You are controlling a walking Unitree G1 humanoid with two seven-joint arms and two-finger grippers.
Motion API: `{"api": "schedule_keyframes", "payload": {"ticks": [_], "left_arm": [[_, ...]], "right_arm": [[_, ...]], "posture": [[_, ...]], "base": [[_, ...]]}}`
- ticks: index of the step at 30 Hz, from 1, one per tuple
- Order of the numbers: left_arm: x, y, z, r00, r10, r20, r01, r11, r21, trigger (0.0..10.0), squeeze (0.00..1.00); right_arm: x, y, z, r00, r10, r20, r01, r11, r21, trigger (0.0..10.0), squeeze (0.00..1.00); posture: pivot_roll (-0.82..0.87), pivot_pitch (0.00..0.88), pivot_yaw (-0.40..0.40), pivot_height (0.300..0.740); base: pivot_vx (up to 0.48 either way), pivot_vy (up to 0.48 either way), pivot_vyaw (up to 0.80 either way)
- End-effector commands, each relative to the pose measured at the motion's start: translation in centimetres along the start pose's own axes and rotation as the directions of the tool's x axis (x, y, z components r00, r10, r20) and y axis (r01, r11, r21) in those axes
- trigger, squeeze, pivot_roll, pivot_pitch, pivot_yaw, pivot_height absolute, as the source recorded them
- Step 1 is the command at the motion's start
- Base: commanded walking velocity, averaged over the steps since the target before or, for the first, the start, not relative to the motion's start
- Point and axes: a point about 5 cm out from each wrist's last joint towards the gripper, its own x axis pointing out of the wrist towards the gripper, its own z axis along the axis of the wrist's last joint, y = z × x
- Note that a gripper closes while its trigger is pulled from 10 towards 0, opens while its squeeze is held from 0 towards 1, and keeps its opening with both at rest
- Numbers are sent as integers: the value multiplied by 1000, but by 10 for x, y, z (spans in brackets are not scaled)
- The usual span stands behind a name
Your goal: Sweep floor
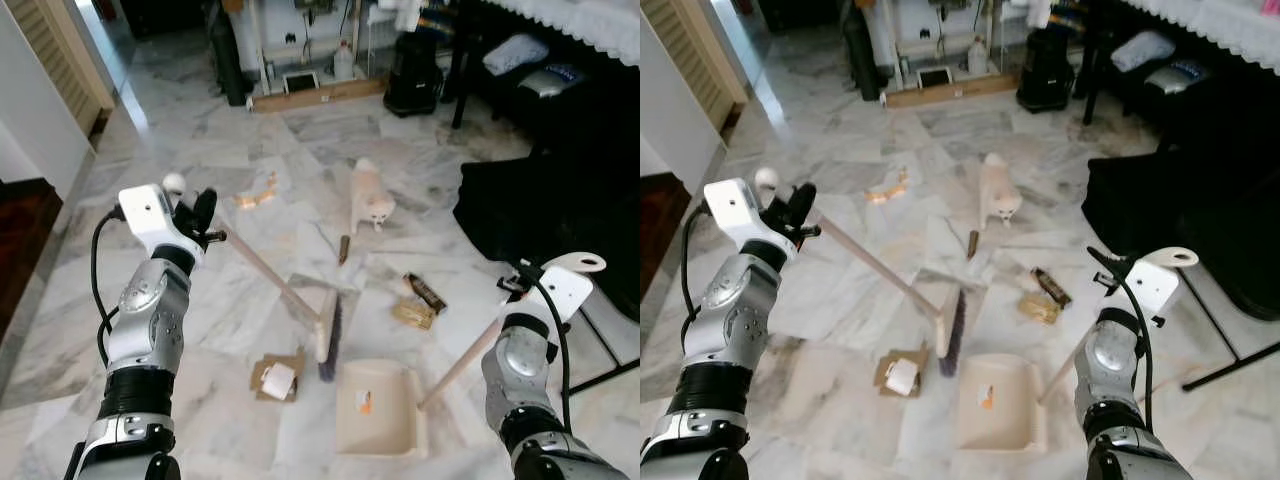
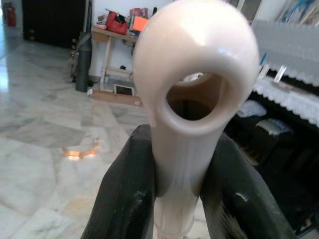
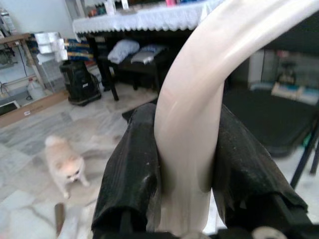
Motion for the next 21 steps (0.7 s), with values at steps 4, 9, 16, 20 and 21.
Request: {"api": "schedule_keyframes", "payload": {"ticks": [4,9,16,20,21], "left_arm": [[1,8,15,998,18,61,-20,999,32,10000,0],[1,8,17,997,20,68,-23,999,31,10000,0],[1,9,17,997,21,71,-24,999,36,10000,0],[1,9,17,997,25,76,-28,999,41,10000,0],[1,9,17,997,25,76,-28,999,39,10000,0]], "right_arm": [[2,12,10,999,20,43,-22,999,38,10000,0],[2,12,10,999,22,43,-23,999,38,10000,0],[1,13,9,999,27,38,-28,999,37,10000,0],[1,13,9,999,28,36,-29,999,35,10000,0],[1,13,9,999,28,36,-29,999,35,10000,0]], "posture": [[98,47,34,740],[100,47,33,740],[101,48,32,740],[101,49,32,740],[100,48,31,740]], "base": [[339,0,0],[340,0,0],[236,0,0],[0,0,0],[0,0,0]]}}
